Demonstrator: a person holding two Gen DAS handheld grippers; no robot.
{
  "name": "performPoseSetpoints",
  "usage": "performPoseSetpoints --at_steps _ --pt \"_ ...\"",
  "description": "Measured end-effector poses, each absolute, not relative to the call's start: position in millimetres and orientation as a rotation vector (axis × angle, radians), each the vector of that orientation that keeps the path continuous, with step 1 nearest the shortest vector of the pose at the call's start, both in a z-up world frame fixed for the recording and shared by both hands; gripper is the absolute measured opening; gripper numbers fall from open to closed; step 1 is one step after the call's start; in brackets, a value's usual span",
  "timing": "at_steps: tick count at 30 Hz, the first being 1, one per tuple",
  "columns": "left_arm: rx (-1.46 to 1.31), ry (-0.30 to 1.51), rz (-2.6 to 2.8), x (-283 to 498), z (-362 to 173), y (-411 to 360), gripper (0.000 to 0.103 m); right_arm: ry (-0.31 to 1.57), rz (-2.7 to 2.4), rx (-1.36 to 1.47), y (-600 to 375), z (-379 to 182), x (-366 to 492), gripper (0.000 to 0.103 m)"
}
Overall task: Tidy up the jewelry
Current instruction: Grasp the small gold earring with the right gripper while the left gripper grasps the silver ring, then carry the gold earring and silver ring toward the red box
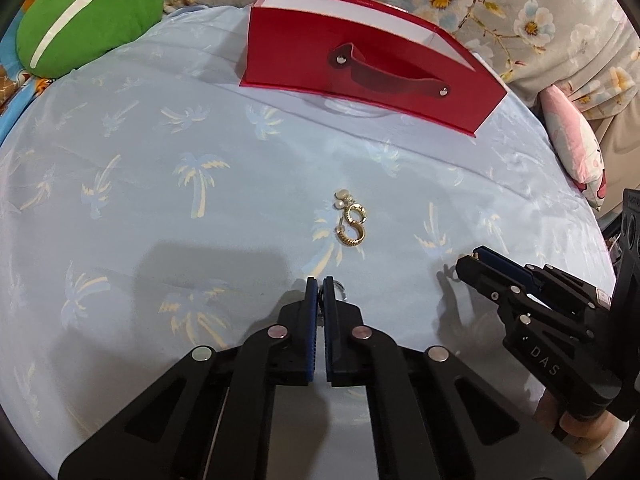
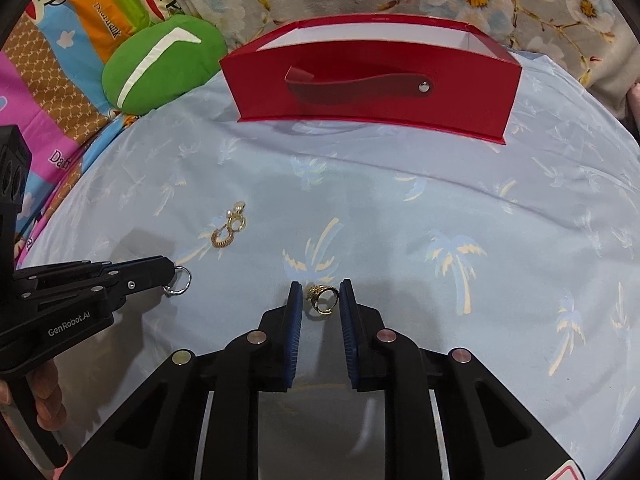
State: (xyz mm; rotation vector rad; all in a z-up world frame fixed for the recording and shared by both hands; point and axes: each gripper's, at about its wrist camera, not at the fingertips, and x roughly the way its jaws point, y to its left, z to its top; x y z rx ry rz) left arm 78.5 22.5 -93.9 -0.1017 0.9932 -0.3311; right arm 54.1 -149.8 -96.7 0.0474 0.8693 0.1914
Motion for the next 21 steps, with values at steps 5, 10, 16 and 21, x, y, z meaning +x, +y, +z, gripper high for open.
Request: performPoseSetpoints --at_steps 5,10,16,21 --pt "-0.112 0.951 -0.340 74.0 -74.3 26.1 0.001 0.826 0.172 0.072 -161.7 -78.7 50.7 0.017" --pt "-0.111 0.874 -0.343 73.7 -42.7 30.6 0.001 0.769 0.149 0.100 -176.8 -55.6 48.9 0.017" --pt "-0.113 0.765 -0.342 84.3 1.3 34.2 0.001 0.682 0.126 0.107 -194.9 -17.7 56.3 0.017" --pt "-0.095 0.647 -0.334 98.4 46.4 34.2 0.001 0.578 0.116 0.088 -208.1 28.1 70.6 0.017"
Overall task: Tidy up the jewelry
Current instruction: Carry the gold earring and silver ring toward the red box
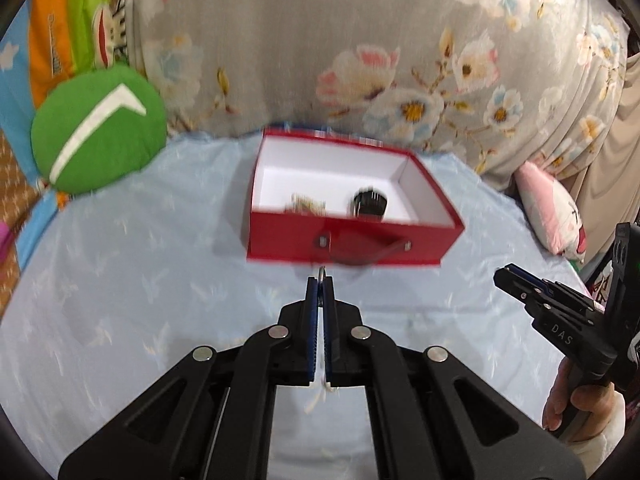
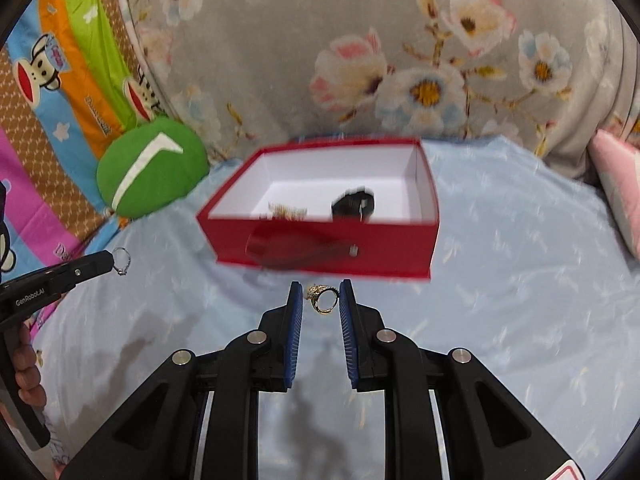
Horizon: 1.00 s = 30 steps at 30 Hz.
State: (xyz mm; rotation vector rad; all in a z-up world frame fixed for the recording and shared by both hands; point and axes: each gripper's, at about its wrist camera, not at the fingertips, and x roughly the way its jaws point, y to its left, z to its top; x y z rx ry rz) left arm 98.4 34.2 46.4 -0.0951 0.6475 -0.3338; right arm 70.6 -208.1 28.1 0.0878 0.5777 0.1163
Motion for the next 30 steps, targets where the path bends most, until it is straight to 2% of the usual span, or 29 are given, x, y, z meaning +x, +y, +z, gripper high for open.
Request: performPoseSetpoints --at_steps 8,13,20,30 --pt "-0.037 0.476 -0.325 136.8 113.3 16.3 0.001 0.431 0.111 0.050 -214.3 93.3 107.9 0.017" --pt "-0.013 0.426 -0.322 166.0 133.8 -1.8 0.001 0.384 0.115 0.052 -217.2 115.6 135.0 0.017" --pt "0.005 0.430 -0.306 204.0 135.5 -22.1 0.001 0.369 0.121 0.066 -221.8 129.2 169.6 0.017" --pt "0.016 0.493 -0.267 256.8 111.7 -37.9 0.001 0.423 0.097 0.094 -235.6 110.3 215.1 0.017"
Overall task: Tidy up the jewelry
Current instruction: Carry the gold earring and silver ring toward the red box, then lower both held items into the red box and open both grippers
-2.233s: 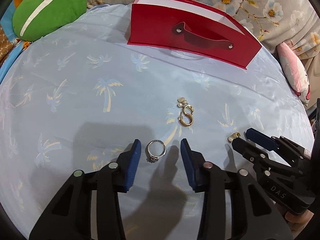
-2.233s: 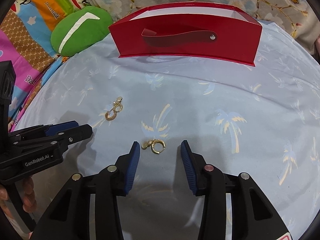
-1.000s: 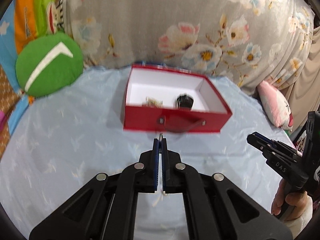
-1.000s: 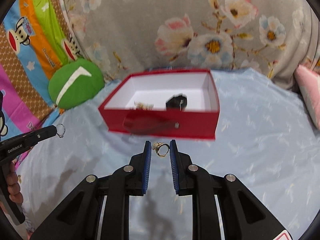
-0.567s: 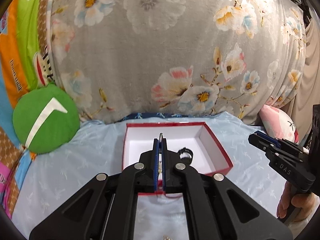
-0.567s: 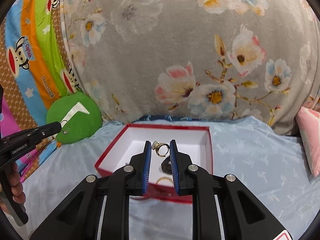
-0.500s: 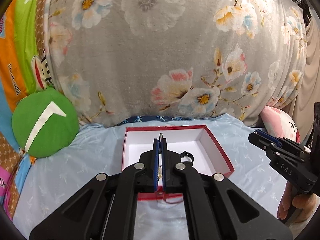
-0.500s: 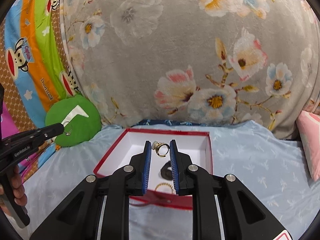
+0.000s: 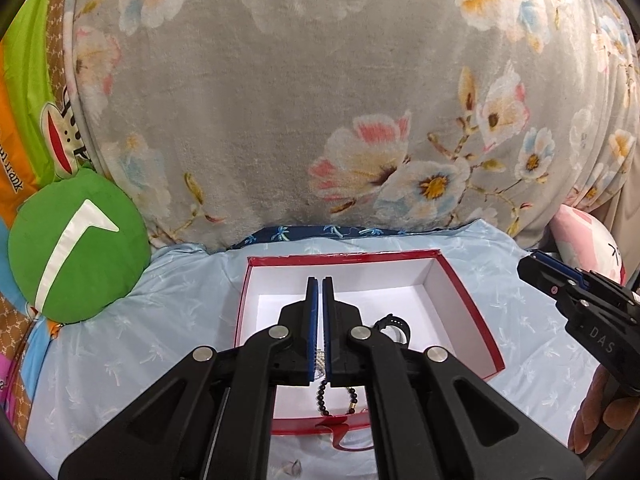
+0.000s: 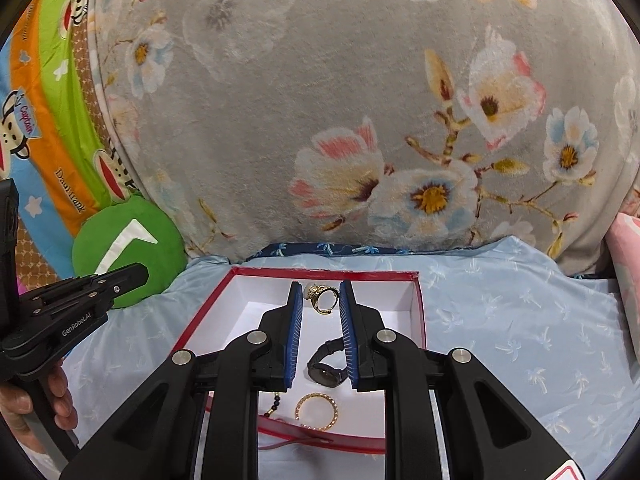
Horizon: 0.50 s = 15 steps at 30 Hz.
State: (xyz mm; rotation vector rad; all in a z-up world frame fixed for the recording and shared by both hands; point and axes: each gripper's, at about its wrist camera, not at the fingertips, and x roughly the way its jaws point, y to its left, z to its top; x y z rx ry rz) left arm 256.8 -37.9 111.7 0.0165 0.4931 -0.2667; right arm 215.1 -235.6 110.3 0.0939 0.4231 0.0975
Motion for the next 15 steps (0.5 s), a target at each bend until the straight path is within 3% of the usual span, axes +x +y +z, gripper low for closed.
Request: performPoseSetpoints --at_steps 8,15 --pt "0.005 0.557 -0.232 287.1 88.5 -31.9 0.001 0.504 0.072 0.086 -238.3 80.6 253.3 0.017" --pt "-0.011 0.658 -0.234 260.9 46.9 8.4 0.003 0.559 0.067 0.084 -237.5 53.8 263.4 0.017"
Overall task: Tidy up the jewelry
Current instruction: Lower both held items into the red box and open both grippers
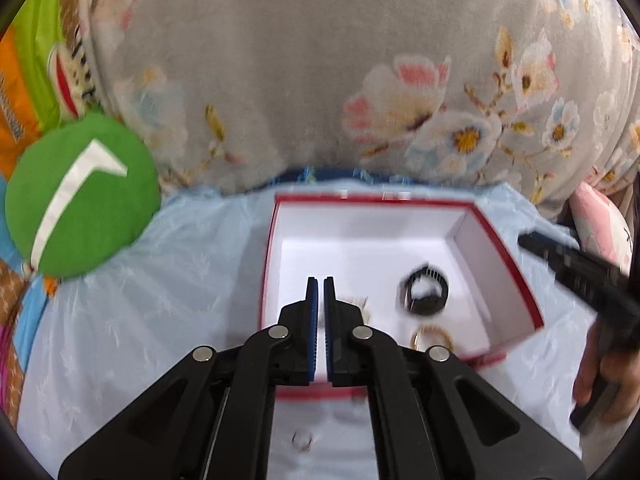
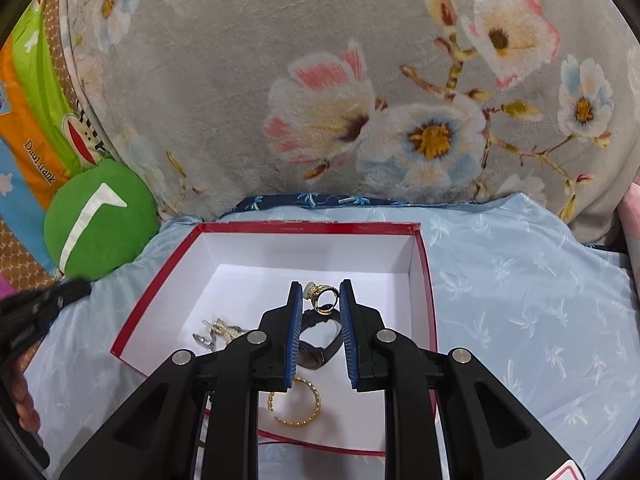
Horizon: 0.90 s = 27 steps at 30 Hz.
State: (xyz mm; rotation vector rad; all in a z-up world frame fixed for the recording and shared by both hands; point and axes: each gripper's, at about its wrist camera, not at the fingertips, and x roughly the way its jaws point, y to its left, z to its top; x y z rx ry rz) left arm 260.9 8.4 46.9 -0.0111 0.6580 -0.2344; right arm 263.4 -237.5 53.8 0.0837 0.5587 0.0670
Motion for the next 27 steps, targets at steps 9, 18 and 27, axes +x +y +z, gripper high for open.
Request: performPoseSetpoints --at_steps 9,18,27 --pt "0.003 0.888 -0.209 239.2 -51.8 20.1 0.023 0.595 0.081 0.065 -220.4 32.5 264.0 0.017" --pt "0.018 0.964 -0.223 244.1 -90.9 5.2 0.023 0.611 0.082 0.069 -219.3 26.9 264.8 0.017" --pt "-0.017 0.966 -0.237 242.5 -92.3 5.8 0.001 0.632 0.085 0.072 -220.8 19.3 265.1 0.017"
